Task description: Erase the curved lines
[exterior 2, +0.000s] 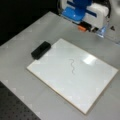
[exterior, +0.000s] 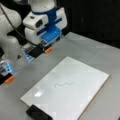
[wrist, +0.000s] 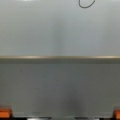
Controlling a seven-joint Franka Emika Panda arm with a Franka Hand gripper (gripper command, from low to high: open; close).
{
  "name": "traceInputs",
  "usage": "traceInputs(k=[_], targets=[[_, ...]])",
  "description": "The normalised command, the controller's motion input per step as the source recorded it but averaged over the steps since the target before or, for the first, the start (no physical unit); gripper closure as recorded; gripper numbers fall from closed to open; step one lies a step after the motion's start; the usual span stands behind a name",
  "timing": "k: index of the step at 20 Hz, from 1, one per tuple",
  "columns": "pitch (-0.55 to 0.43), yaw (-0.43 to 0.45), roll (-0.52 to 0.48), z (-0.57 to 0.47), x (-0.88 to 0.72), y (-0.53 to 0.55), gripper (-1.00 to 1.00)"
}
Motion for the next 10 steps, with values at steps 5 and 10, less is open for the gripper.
traceInputs(k=[5, 10], targets=[[0.041, 0.113, -0.136, 0.01, -0.01, -0.03, -1.0], [0.032, 0.133, -0.148, -0.02, 0.0, -0.13, -1.0]])
